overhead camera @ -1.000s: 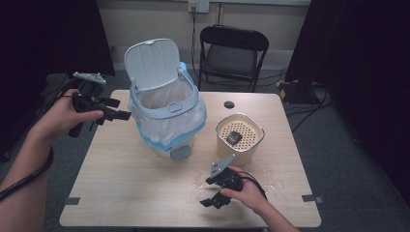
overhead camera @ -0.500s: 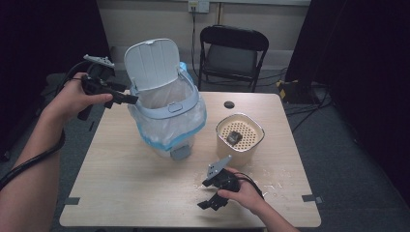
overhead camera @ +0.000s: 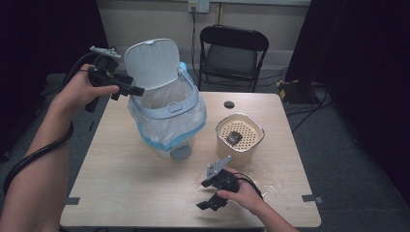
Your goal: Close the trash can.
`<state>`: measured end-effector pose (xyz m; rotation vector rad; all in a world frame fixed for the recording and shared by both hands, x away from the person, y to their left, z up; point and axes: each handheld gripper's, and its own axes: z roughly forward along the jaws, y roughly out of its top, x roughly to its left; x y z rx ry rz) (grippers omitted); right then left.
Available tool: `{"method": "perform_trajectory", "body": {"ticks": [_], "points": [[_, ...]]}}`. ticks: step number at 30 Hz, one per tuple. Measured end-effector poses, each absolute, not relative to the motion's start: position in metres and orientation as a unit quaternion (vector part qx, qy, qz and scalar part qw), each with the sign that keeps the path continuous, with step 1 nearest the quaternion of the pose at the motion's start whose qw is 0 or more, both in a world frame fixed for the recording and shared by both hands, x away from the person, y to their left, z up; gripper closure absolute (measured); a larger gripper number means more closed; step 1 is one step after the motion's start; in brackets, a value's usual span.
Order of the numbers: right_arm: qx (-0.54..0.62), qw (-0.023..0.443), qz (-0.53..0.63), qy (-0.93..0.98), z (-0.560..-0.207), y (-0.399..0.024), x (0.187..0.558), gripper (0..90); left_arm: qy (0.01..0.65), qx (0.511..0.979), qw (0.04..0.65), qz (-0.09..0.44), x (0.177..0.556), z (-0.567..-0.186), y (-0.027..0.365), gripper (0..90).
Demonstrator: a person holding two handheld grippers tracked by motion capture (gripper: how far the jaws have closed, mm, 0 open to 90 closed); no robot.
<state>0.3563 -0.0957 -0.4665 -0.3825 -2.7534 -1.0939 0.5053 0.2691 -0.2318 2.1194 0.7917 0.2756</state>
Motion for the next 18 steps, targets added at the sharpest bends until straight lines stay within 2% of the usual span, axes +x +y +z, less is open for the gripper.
{"method": "perform_trajectory", "body": {"ticks": [5,18], "points": [[-0.127,0.08,-0.365,-0.919,-0.468,-0.096,0.357,15.3,0.31,0.851,0.409,0.111,0.506,-0.231,0.263,22.5],[-0.134,0.079,-0.37,-0.916,-0.467,-0.095,0.357,15.3,0.344,0.85,0.38,0.123,0.508,-0.244,0.284,21.5]]}}
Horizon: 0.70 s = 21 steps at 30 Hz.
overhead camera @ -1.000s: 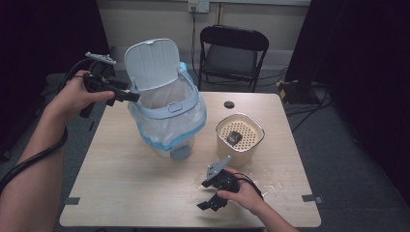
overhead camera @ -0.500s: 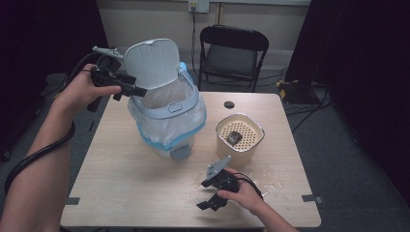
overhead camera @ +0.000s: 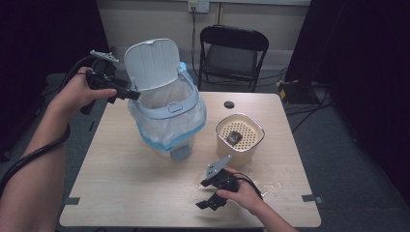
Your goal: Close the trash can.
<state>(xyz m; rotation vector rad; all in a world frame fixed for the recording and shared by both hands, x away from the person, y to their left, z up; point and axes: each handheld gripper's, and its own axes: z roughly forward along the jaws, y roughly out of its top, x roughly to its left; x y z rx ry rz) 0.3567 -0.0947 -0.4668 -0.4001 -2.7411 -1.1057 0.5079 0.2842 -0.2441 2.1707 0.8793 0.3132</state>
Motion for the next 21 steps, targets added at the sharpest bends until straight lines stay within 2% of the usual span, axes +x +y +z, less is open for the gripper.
{"method": "perform_trajectory", "body": {"ticks": [7,14,17,21], "points": [[-0.122,0.077,-0.374,-0.916,-0.467,-0.093,0.356,15.3,0.356,0.833,0.4,0.138,0.522,-0.241,0.287,21.5],[-0.124,0.078,-0.373,-0.916,-0.467,-0.095,0.358,15.3,0.341,0.845,0.39,0.134,0.534,-0.238,0.273,21.5],[-0.129,0.08,-0.377,-0.914,-0.468,-0.096,0.359,15.3,0.33,0.843,0.406,0.127,0.536,-0.237,0.267,21.6],[-0.133,0.084,-0.382,-0.911,-0.467,-0.097,0.359,15.3,0.324,0.847,0.402,0.128,0.535,-0.236,0.261,17.3]]}}
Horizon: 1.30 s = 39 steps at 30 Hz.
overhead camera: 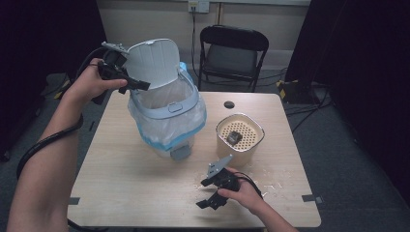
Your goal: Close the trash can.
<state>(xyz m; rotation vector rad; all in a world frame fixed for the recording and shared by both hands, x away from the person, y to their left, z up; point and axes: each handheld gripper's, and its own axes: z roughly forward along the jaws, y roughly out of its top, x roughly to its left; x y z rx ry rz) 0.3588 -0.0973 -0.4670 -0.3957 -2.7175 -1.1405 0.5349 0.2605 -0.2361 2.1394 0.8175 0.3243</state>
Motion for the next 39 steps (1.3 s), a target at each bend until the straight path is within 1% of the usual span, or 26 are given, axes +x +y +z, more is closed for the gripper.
{"method": "perform_trajectory", "body": {"ticks": [3,5,9,12,16,23,27,28,31,34,39], "points": [[-0.134,0.085,-0.38,-0.911,-0.467,-0.097,0.358,15.3,0.321,0.846,0.407,0.124,0.532,-0.235,0.26,17.6],[-0.135,0.089,-0.376,-0.912,-0.468,-0.097,0.358,15.3,0.312,0.851,0.403,0.128,0.53,-0.233,0.259,17.7],[-0.133,0.083,-0.373,-0.914,-0.467,-0.095,0.357,15.3,0.3,0.86,0.388,0.142,0.523,-0.23,0.254,17.3],[-0.13,0.08,-0.376,-0.914,-0.467,-0.095,0.357,15.3,0.294,0.86,0.389,0.15,0.517,-0.225,0.252,15.4],[-0.136,0.082,-0.371,-0.915,-0.467,-0.095,0.356,15.3,0.287,0.856,0.405,0.143,0.508,-0.219,0.252,15.4],[-0.138,0.082,-0.369,-0.916,-0.468,-0.093,0.357,15.4,0.259,0.865,0.41,0.128,0.492,-0.217,0.242,15.5],[-0.136,0.078,-0.362,-0.919,-0.469,-0.093,0.357,15.5,0.254,0.869,0.405,0.125,0.486,-0.219,0.238,16.4],[-0.134,0.078,-0.365,-0.918,-0.469,-0.093,0.358,15.5,0.255,0.869,0.406,0.124,0.485,-0.219,0.238,17.6],[-0.128,0.079,-0.368,-0.917,-0.469,-0.092,0.357,15.5,0.256,0.864,0.415,0.121,0.481,-0.219,0.239,25.0],[-0.126,0.079,-0.366,-0.918,-0.469,-0.091,0.357,15.5,0.261,0.86,0.423,0.116,0.476,-0.22,0.24,26.8],[-0.128,0.079,-0.363,-0.919,-0.469,-0.09,0.355,15.4,0.254,0.861,0.427,0.107,0.469,-0.22,0.237,37.6]]}}
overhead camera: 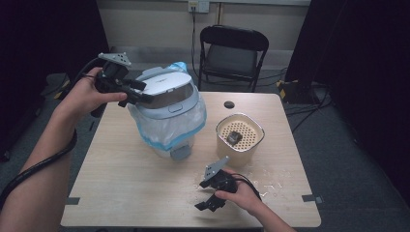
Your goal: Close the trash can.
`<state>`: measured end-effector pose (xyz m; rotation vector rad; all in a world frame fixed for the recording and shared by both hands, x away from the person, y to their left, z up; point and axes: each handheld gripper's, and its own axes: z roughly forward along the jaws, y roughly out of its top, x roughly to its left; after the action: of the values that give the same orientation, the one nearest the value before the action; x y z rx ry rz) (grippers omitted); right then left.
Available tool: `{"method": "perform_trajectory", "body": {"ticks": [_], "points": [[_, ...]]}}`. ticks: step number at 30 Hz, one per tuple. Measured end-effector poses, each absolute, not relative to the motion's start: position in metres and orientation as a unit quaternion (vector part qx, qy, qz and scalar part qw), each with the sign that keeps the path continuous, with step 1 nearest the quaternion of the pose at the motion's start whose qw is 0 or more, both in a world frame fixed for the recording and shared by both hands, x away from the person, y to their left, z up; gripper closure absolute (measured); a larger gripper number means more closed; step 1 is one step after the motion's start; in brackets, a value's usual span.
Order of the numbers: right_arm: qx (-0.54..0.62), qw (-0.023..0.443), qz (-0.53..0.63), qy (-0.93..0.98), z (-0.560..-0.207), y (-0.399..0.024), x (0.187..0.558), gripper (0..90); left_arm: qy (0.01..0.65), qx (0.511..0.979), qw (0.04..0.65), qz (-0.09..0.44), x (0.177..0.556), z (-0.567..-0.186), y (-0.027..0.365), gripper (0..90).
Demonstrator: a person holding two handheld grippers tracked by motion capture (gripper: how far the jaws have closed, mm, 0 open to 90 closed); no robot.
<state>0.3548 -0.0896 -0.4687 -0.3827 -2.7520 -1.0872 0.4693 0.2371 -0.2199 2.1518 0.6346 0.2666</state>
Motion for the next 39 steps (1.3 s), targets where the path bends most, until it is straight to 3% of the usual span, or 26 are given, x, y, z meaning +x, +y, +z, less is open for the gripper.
{"method": "perform_trajectory", "body": {"ticks": [13,19,39], "points": [[-0.12,0.078,-0.361,-0.922,-0.468,-0.089,0.352,15.4,0.259,0.866,0.418,0.091,0.472,-0.229,0.226,49.6],[-0.12,0.078,-0.356,-0.923,-0.469,-0.09,0.35,15.4,0.287,0.86,0.413,0.084,0.48,-0.231,0.225,60.6],[-0.114,0.076,-0.36,-0.923,-0.468,-0.09,0.35,15.3,0.314,0.848,0.41,0.119,0.495,-0.242,0.21,67.6]]}}
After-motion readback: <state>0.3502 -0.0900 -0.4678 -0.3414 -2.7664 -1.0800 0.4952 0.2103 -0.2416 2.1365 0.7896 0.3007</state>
